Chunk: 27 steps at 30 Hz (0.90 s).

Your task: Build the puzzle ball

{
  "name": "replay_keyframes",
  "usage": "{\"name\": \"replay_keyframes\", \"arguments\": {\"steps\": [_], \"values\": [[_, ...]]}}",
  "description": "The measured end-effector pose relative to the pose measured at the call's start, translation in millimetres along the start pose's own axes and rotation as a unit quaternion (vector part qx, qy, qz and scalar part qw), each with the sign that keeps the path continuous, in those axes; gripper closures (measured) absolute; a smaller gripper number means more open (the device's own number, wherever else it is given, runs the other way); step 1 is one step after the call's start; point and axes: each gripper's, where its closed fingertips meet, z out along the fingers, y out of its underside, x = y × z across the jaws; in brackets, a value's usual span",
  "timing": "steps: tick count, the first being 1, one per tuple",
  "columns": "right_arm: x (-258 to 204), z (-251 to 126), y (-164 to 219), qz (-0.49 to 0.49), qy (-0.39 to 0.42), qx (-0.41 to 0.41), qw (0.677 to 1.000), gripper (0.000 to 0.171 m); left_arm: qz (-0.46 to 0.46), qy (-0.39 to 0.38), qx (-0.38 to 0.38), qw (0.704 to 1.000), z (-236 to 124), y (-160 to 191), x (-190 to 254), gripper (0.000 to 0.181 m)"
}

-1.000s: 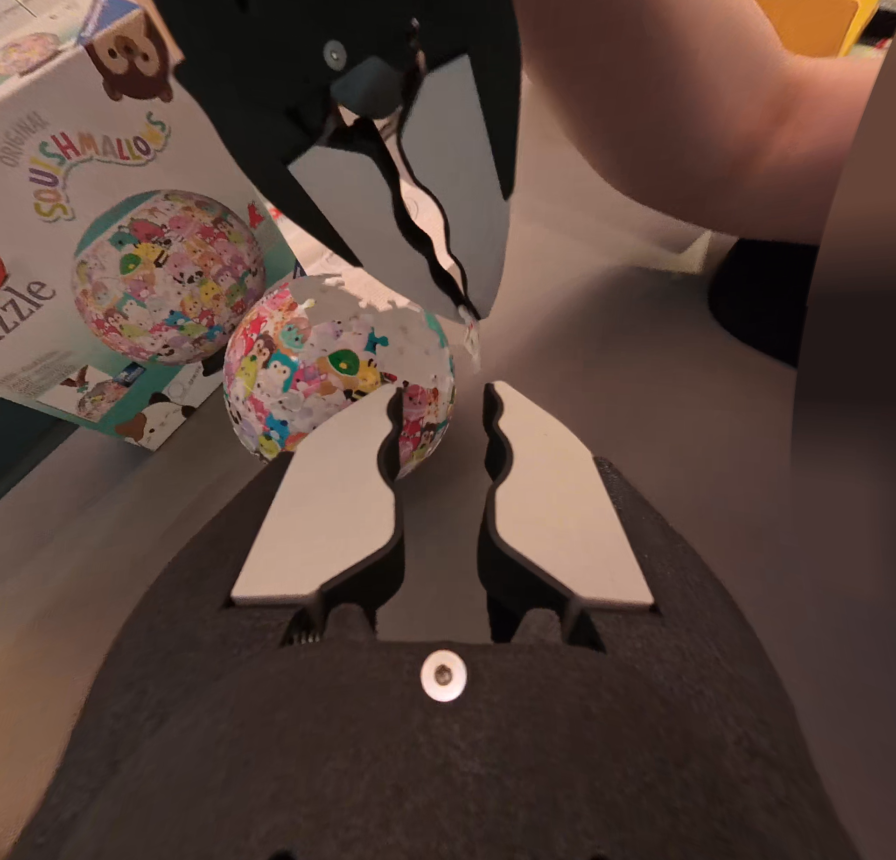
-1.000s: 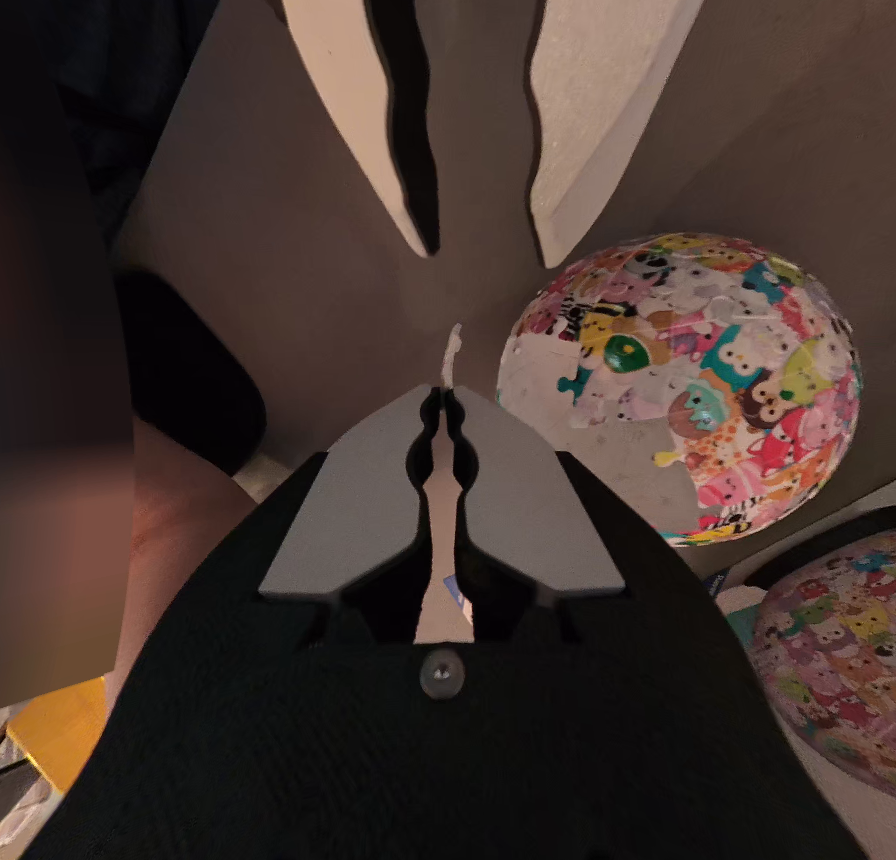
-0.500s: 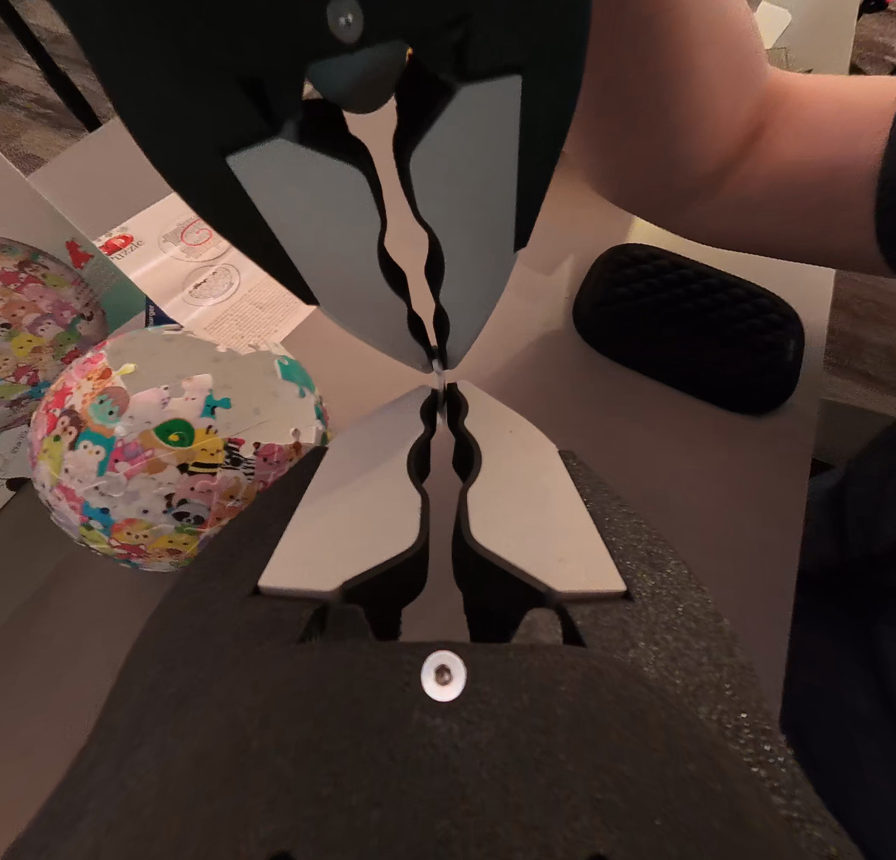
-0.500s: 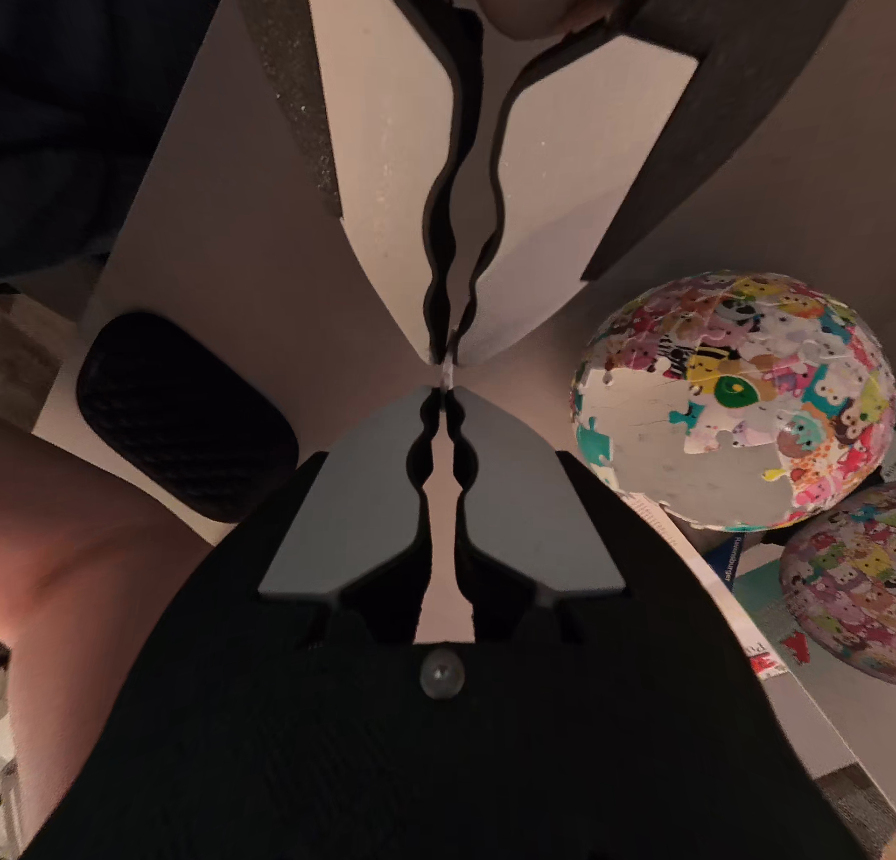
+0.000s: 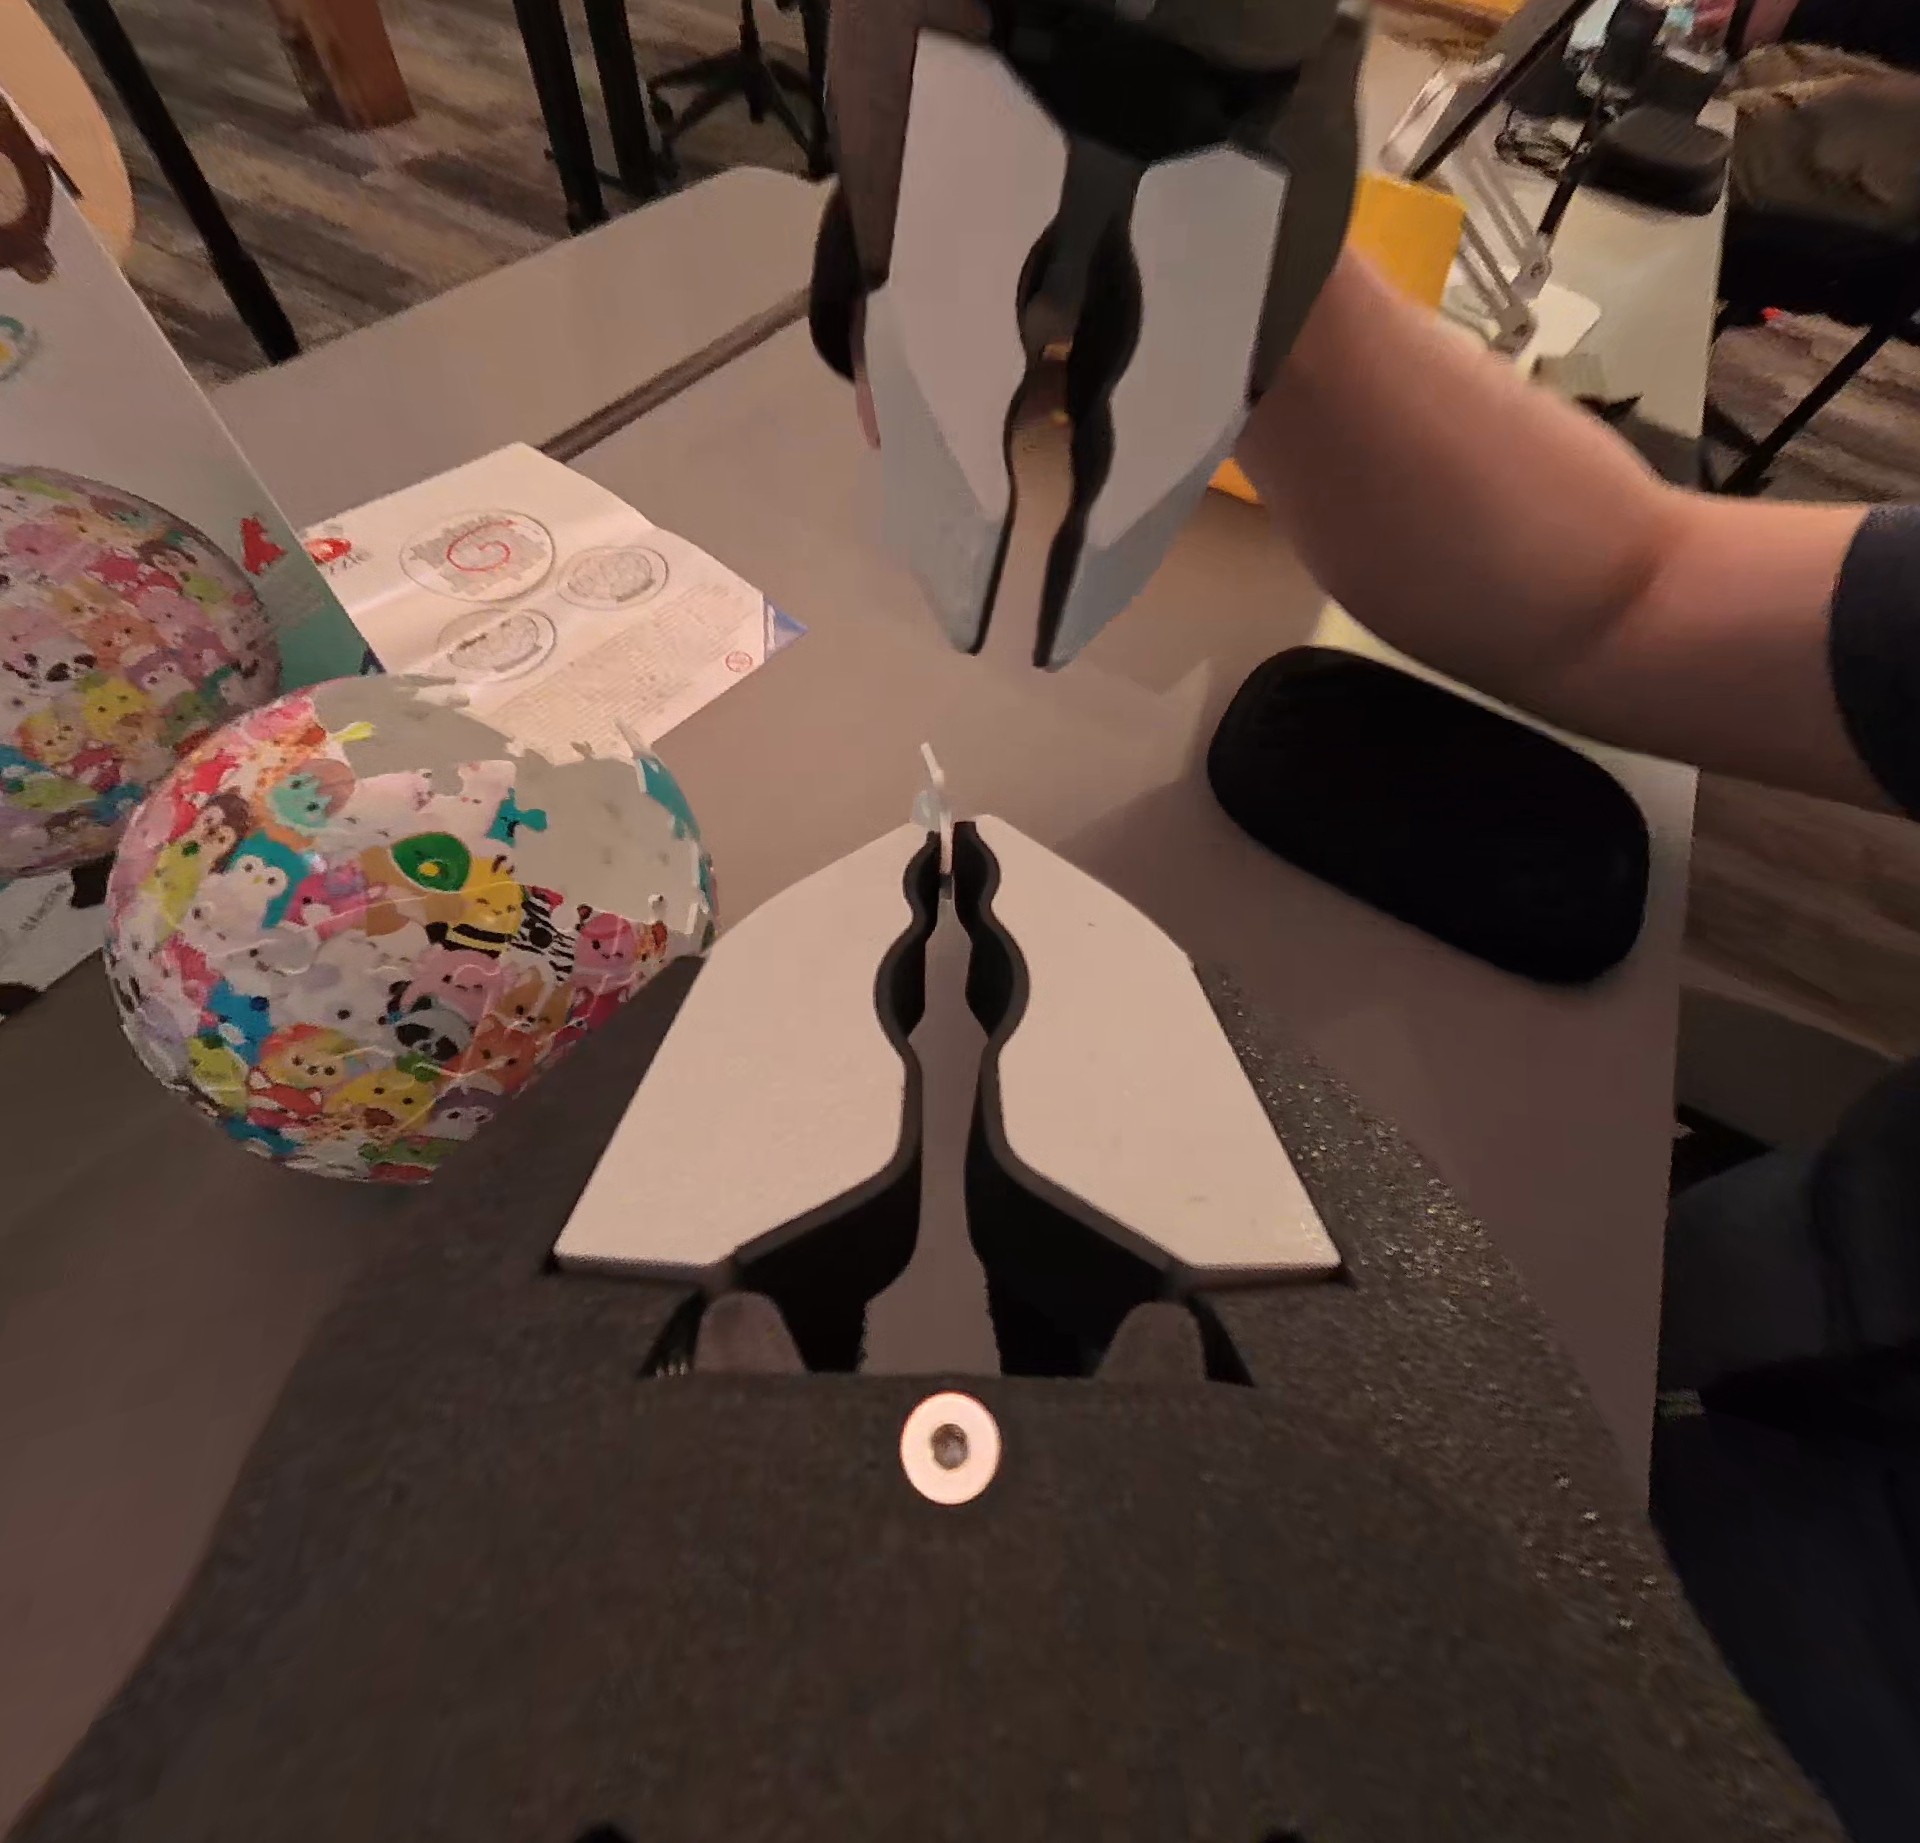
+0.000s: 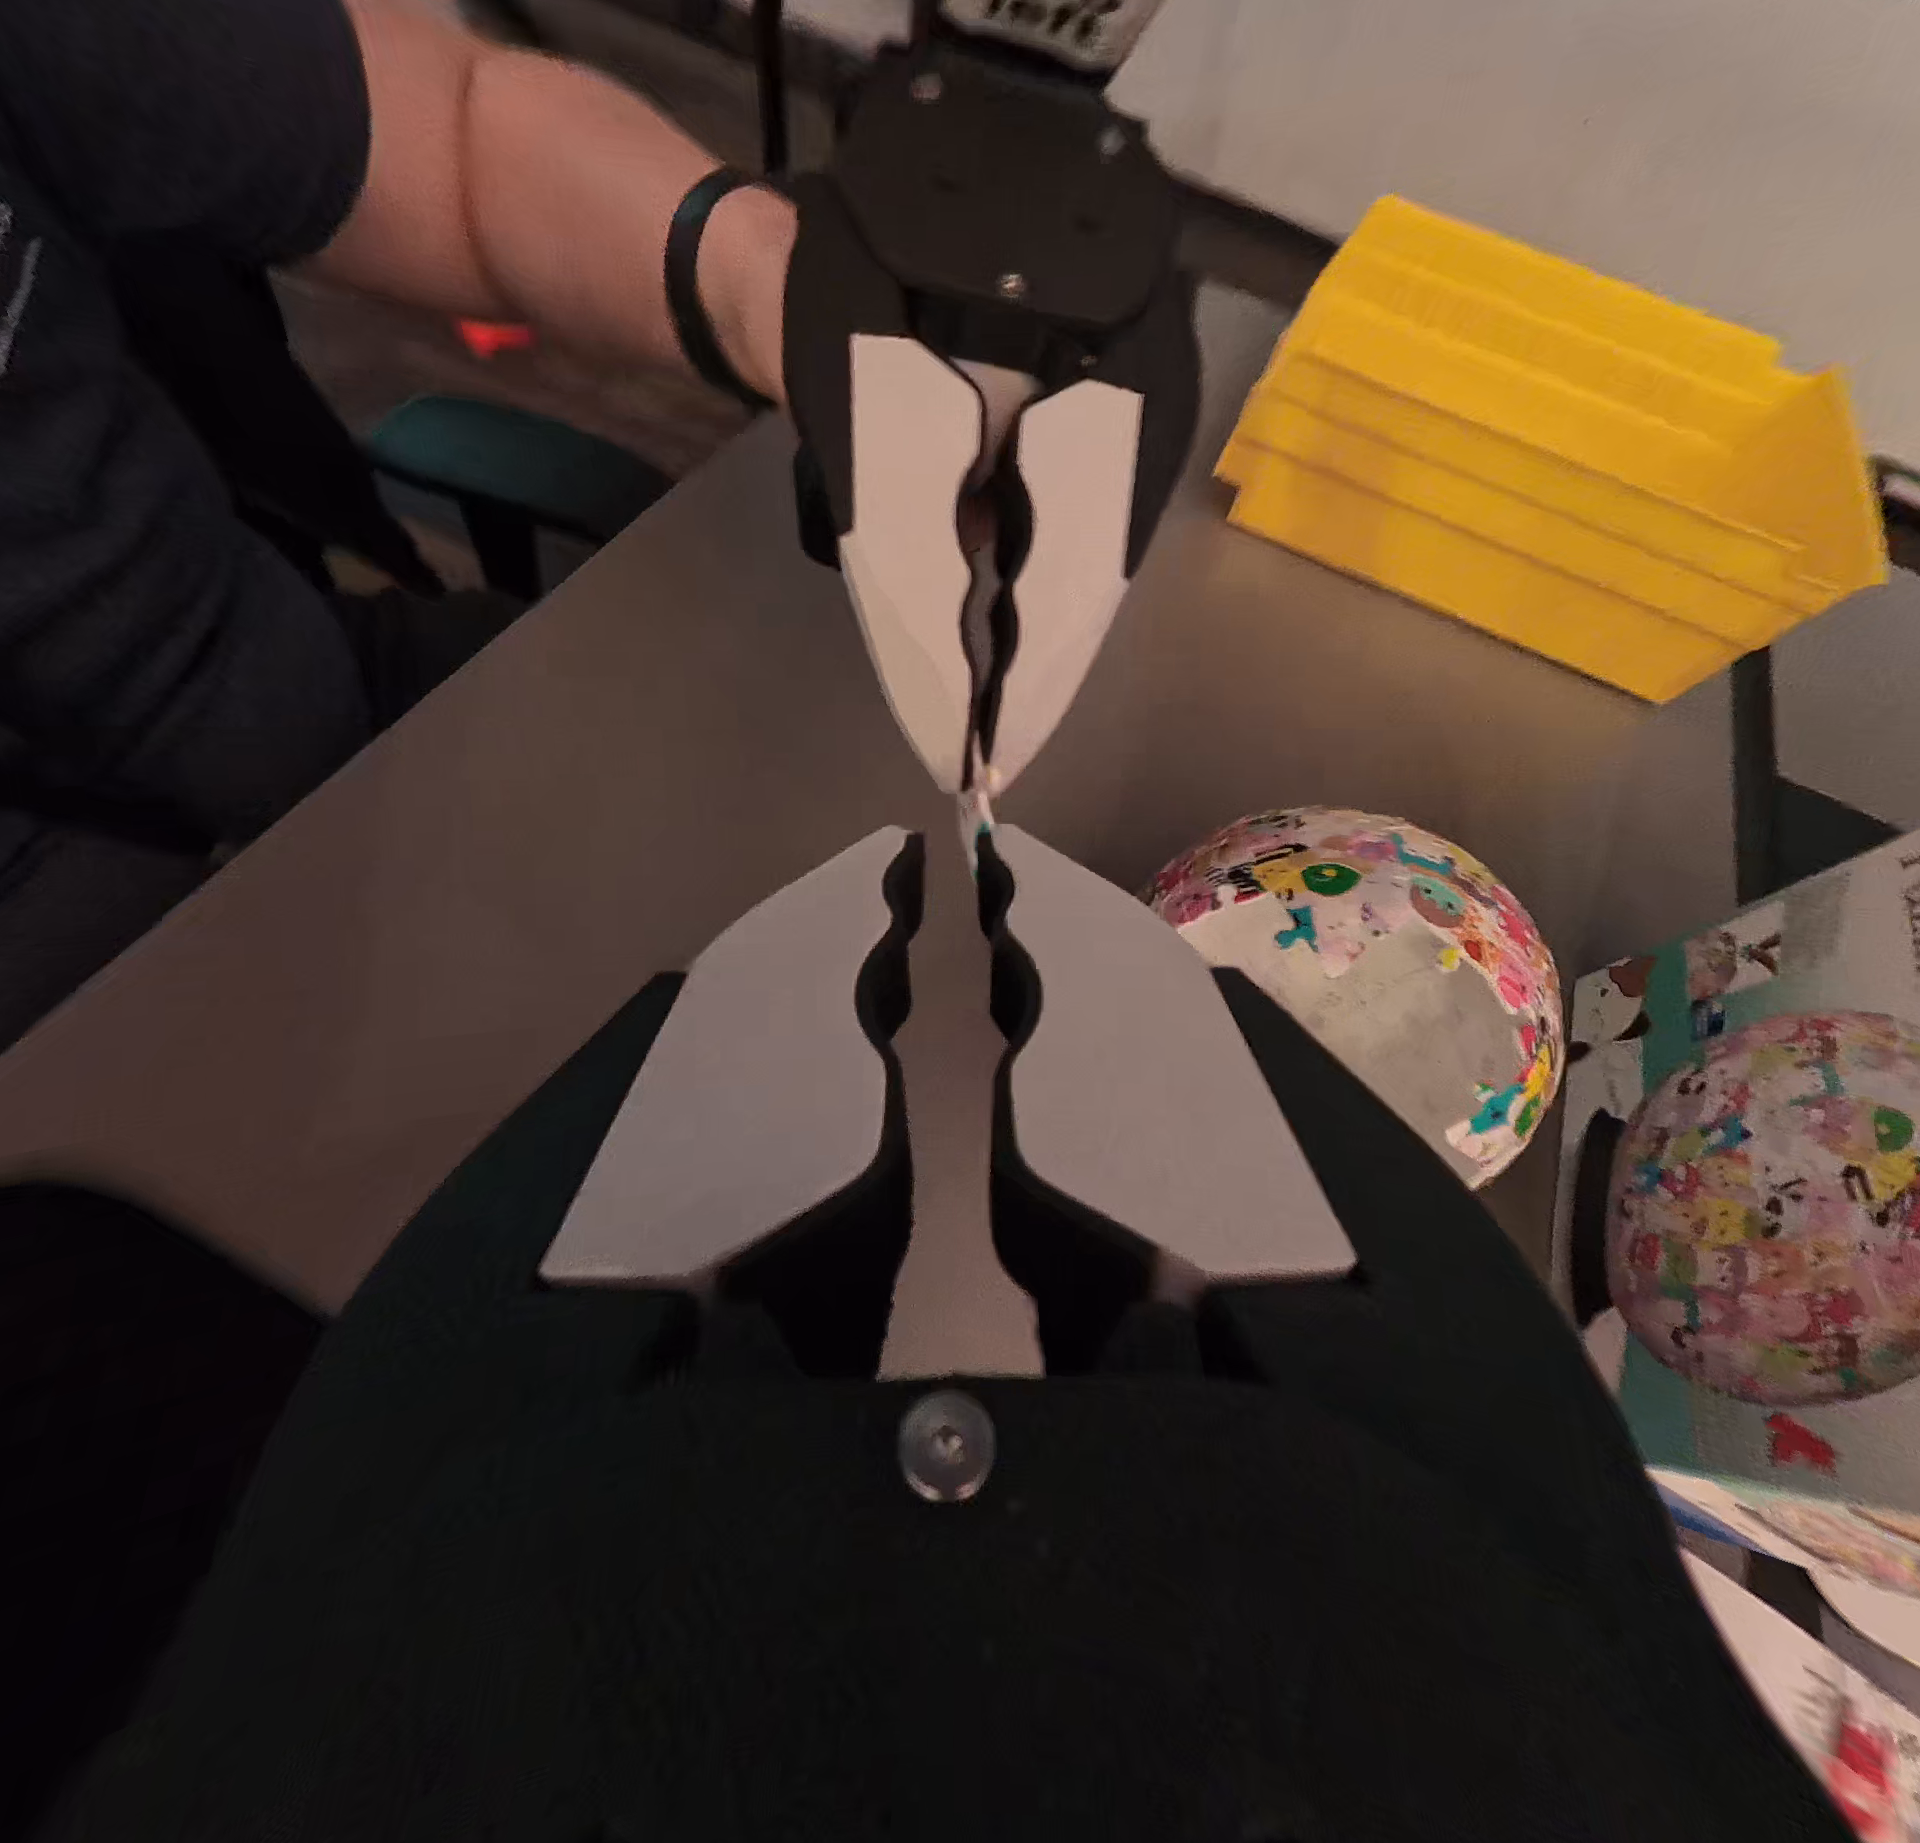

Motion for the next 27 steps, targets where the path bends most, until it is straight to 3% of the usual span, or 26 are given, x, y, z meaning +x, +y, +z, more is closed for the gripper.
{"name": "replay_keyframes", "arguments": {"steps": [4,8,20,21,22,23,27], "values": [[12,9,5,-0.039,-0.013,-0.113,0.993,0.158,0.017,-0.005,-0.015,1.0,9,3,-1,0.179],[8,14,8,-0.035,-0.061,-0.153,0.986,0.16,0.033,-0.016,-0.02,0.999,12,3,-5,0.179],[10,22,18,0.002,-0.073,-0.15,0.986,0.168,0.062,-0.031,-0.004,0.998,8,-1,-10,0.178],[10,18,18,0.004,-0.072,-0.142,0.987,0.168,0.063,-0.06,0.004,0.996,2,-2,-18,0.16],[13,11,19,0.006,-0.063,-0.135,0.989,0.168,0.066,-0.099,0.007,0.993,-5,2,-30,0.127],[19,2,23,0.011,-0.042,-0.121,0.992,0.168,0.071,-0.139,0.002,0.988,-14,10,-42,0.114],[44,-39,36,0.086,0.019,-0.029,0.996,0.168,0.091,-0.209,-0.006,0.974,-25,54,-68,0.121]]}}
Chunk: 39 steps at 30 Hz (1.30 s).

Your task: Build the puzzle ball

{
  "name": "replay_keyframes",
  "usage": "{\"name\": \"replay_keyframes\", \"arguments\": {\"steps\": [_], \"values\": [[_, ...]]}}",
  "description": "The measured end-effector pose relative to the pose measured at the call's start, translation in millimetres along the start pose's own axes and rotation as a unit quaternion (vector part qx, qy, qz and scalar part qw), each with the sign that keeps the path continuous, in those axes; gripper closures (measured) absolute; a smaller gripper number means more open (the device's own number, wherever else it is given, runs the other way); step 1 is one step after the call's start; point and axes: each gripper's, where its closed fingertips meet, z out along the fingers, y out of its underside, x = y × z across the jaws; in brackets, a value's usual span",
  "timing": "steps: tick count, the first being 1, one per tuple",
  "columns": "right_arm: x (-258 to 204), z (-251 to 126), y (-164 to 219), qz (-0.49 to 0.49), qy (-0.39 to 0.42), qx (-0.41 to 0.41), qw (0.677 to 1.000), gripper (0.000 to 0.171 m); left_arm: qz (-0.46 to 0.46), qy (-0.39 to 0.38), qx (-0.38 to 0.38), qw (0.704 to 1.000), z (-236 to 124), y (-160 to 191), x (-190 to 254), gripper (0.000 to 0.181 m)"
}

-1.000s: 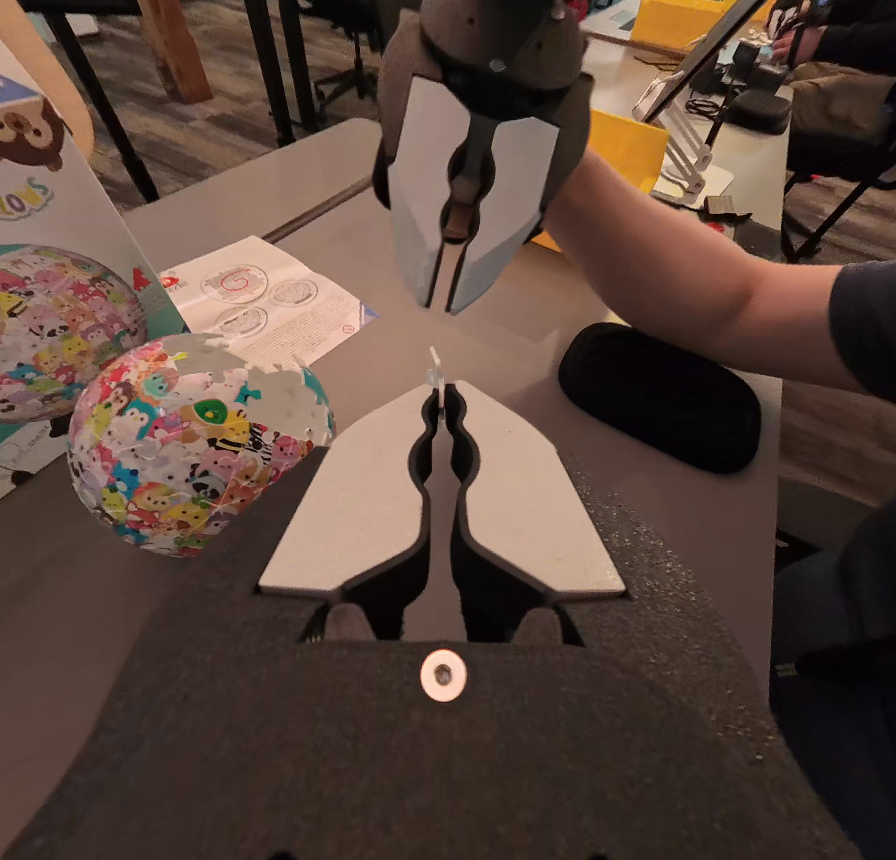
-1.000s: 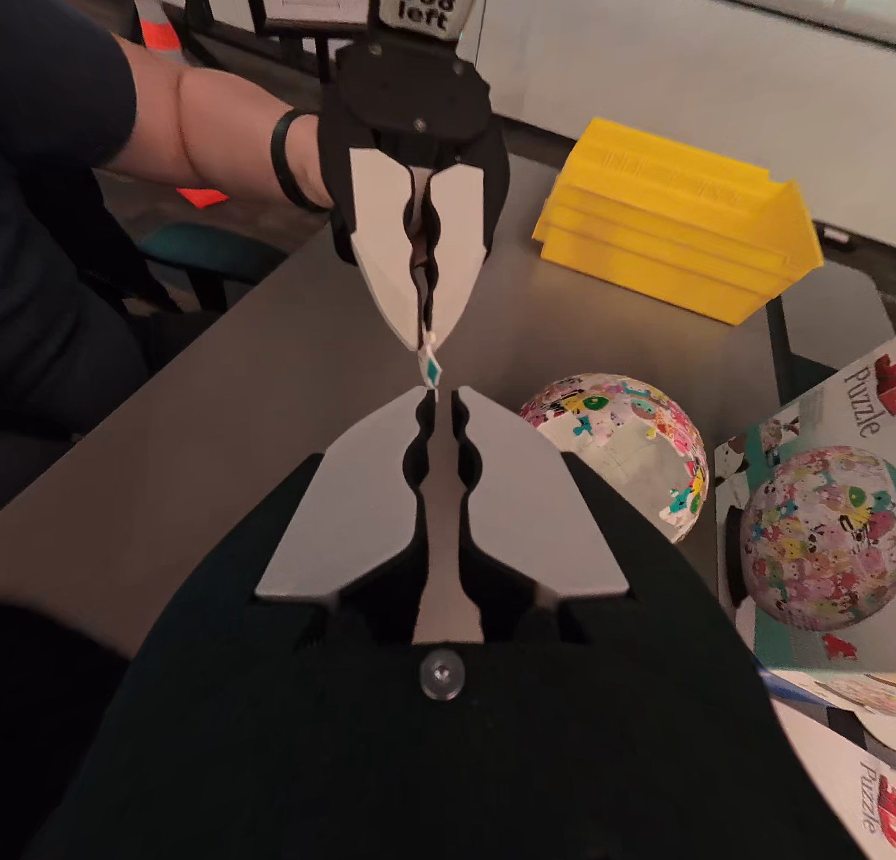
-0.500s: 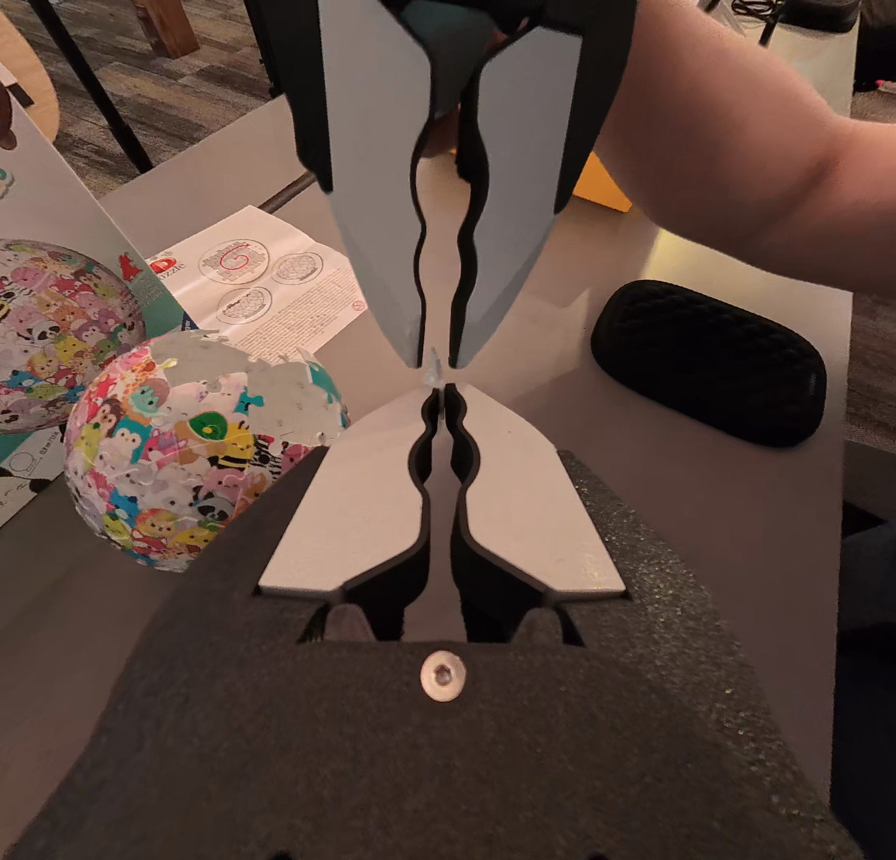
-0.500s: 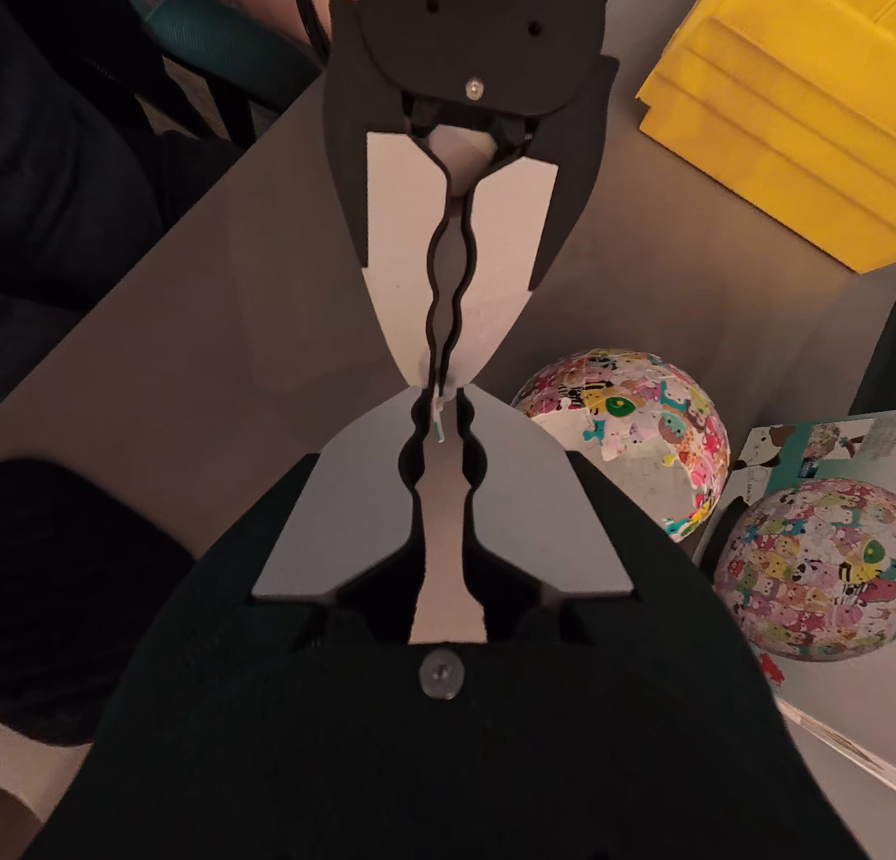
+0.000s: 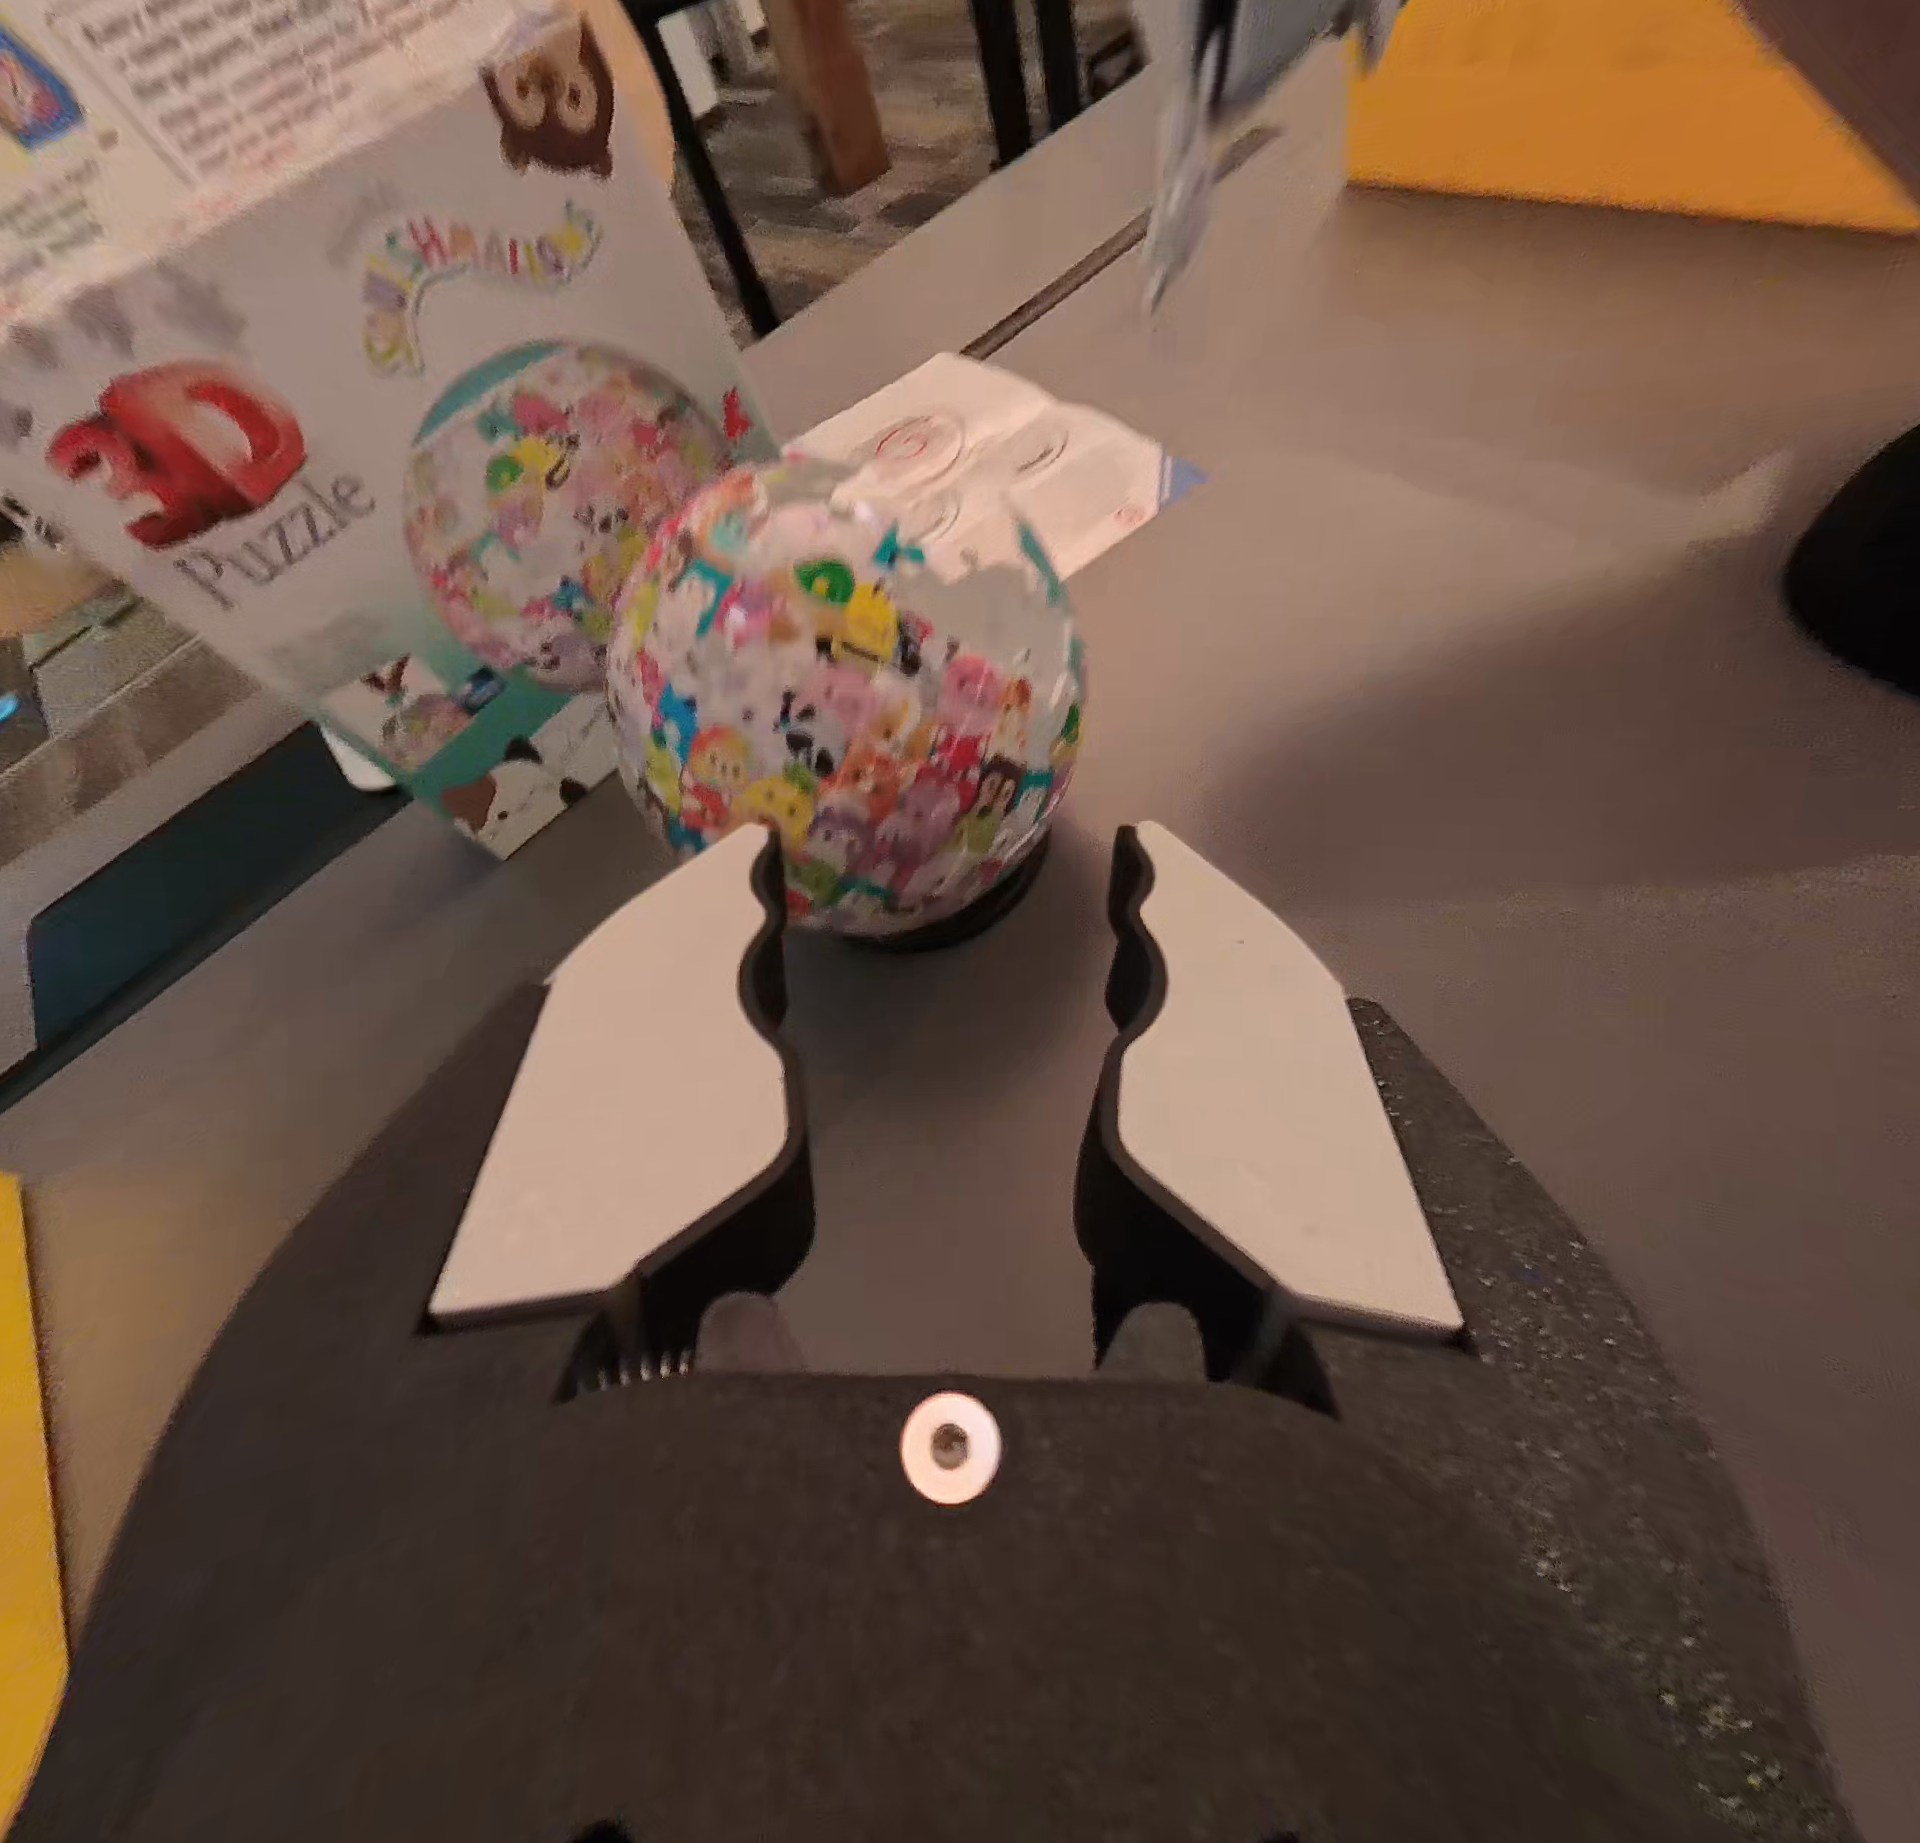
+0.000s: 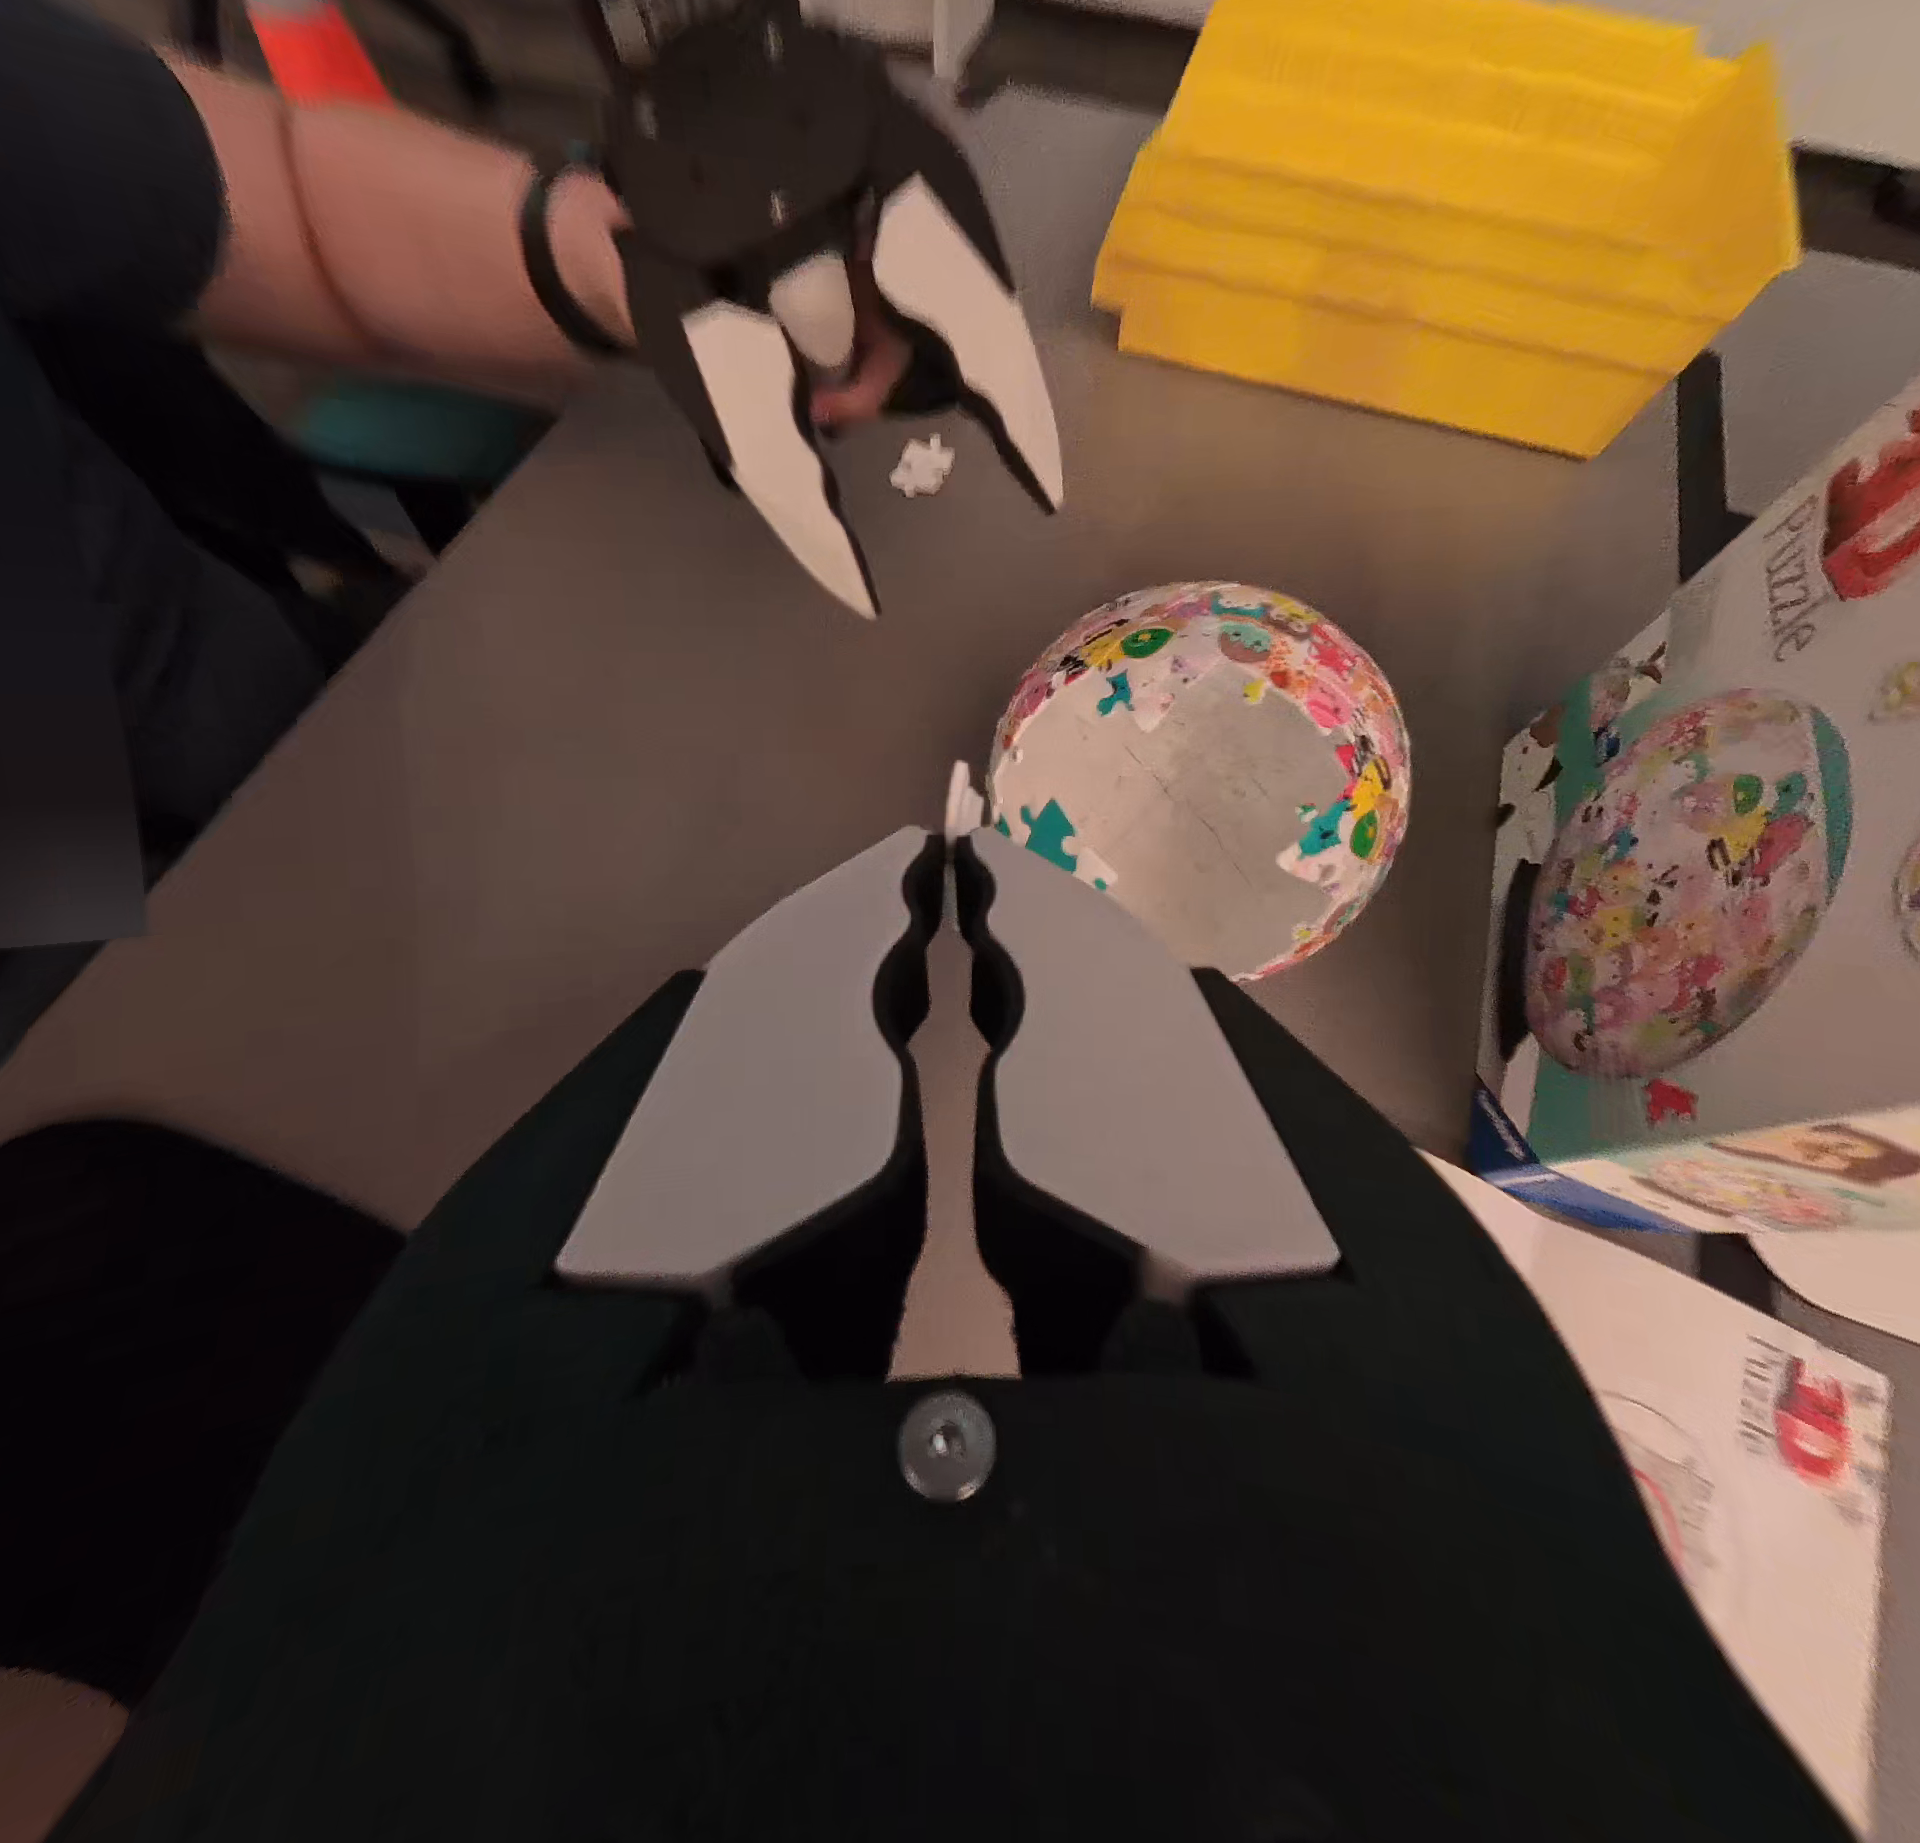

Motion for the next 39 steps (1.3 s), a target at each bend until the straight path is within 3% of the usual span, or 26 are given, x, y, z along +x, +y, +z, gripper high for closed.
{"name": "replay_keyframes", "arguments": {"steps": [2,7,13,18,27,39], "values": [[0,-8,1,0.018,-0.015,0.028,0.999,0.168,-0.009,-0.003,-0.002,1.0,10,11,-4,0.111],[6,-1,8,0.03,-0.033,0.003,0.999,0.168,0.012,-0.012,0.024,1.0,35,11,-16,0.076],[8,25,7,0.081,-0.079,-0.019,0.993,0.168,0.069,-0.001,0.04,0.997,46,14,-15,0.085],[7,46,8,0.063,-0.086,-0.048,0.993,0.168,0.084,0.013,0.052,0.995,50,12,-19,0.095],[6,66,15,0.03,-0.104,-0.114,0.988,0.168,0.067,0.054,0.068,0.994,54,5,-20,0.088],[9,74,23,-0.001,-0.111,-0.183,0.977,0.168,0.086,-0.059,0.075,0.992,47,-16,-20,0.067]]}}
